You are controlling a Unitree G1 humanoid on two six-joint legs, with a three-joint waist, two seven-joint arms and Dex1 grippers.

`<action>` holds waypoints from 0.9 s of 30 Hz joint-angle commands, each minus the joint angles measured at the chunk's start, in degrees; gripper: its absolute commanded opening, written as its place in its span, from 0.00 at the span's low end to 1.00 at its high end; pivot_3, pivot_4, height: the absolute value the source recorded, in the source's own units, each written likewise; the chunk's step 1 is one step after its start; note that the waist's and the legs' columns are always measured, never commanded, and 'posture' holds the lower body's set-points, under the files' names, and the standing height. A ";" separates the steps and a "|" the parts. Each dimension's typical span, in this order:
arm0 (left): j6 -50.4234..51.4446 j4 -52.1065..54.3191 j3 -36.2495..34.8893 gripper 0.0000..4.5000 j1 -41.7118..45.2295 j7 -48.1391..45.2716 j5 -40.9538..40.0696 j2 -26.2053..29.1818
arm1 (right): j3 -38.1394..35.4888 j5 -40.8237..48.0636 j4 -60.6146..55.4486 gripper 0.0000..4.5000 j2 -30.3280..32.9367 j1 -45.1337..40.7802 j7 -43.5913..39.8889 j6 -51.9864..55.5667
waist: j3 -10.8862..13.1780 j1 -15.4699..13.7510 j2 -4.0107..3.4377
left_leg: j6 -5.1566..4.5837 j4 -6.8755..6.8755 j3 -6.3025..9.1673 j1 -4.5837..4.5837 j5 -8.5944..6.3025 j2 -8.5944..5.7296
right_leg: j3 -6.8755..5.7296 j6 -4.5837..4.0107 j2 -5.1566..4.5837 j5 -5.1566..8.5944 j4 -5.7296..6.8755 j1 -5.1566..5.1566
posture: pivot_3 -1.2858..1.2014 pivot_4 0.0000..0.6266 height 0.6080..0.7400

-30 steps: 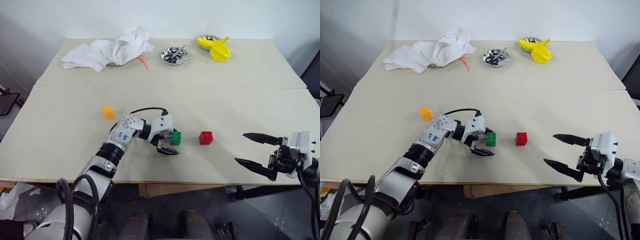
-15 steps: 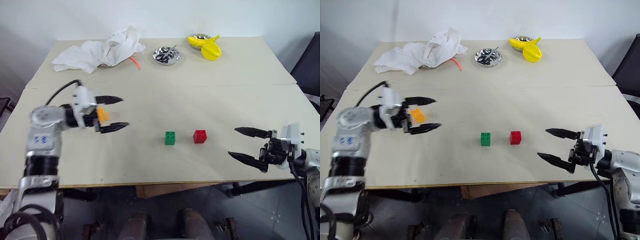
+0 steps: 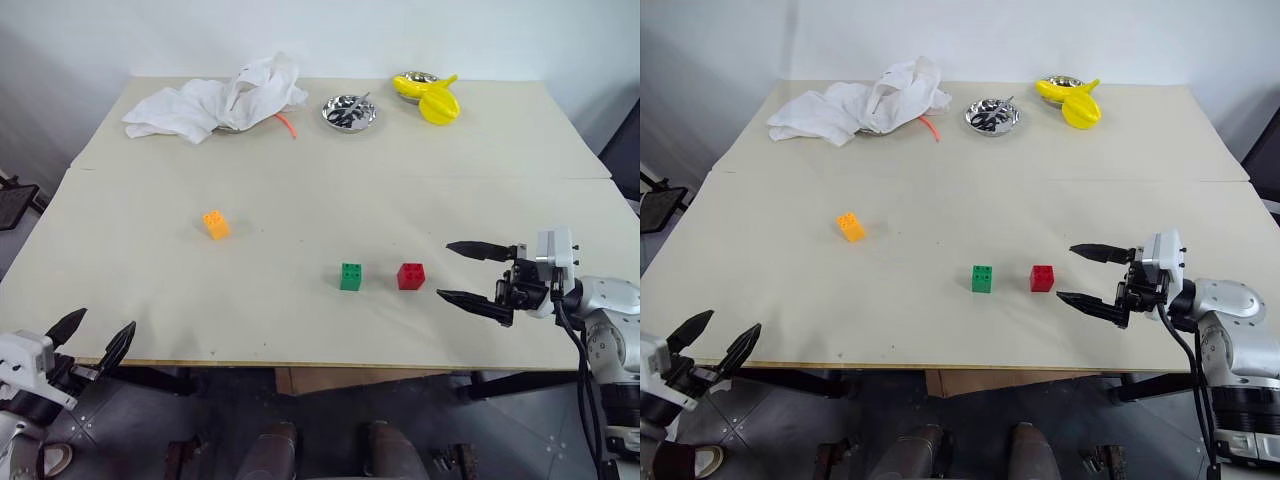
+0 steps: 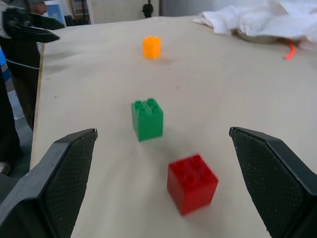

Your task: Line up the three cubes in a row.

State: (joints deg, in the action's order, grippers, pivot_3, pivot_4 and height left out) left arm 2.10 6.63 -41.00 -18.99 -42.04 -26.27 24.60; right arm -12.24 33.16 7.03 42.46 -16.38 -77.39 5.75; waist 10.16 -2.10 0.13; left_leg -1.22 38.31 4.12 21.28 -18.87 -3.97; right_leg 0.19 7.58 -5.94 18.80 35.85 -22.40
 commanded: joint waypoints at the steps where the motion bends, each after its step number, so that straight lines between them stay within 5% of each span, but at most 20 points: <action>1: 1.27 3.94 1.46 0.99 0.99 1.44 -2.25 0.63 | -1.35 0.08 0.53 1.00 0.53 -0.63 -0.95 -1.63 | 0.00 -0.02 -0.01 | 0.00 -0.02 0.00 0.00 0.00 0.00 | 0.00 0.00 0.00 0.00 0.01 -0.02 | 0.52 0.24 1.00; 11: 14.64 -0.50 16.68 0.99 22.79 11.19 4.20 6.64 | -1.48 -0.10 -0.64 1.00 0.39 0.30 -0.91 -2.47 | -0.02 0.74 -0.03 | 0.07 -0.06 -0.02 -0.02 0.03 0.01 | 0.00 0.00 0.13 0.00 0.14 -0.11 | 0.52 0.24 1.00; 21: 3.12 -42.59 30.11 0.99 53.49 -1.71 14.61 15.67 | -1.19 -1.14 -1.12 1.00 -0.30 0.73 0.69 -3.35 | -0.02 1.55 -0.03 | 0.11 -0.12 -0.13 -0.01 0.06 0.01 | -0.43 0.00 0.22 0.00 0.26 -0.29 | 0.52 0.24 1.00; 27: -4.83 -65.08 34.15 0.99 67.24 -6.90 19.59 15.81 | -1.92 -0.95 -3.15 1.00 -0.81 2.87 2.23 -4.16 | -0.02 1.48 -0.02 | 0.10 -0.09 -0.11 0.05 0.06 -0.07 | -0.66 0.01 0.17 -0.01 0.51 -0.31 | 0.52 0.24 1.00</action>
State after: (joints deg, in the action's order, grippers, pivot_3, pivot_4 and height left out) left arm -0.30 -54.68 -7.47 46.81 -48.08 -8.30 39.44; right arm -12.37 31.54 6.23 41.80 -14.24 -75.79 2.46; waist 10.14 -0.62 0.11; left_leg -1.13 38.22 4.02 21.33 -18.81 -4.09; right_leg -0.54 7.59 -5.79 18.80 36.52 -22.78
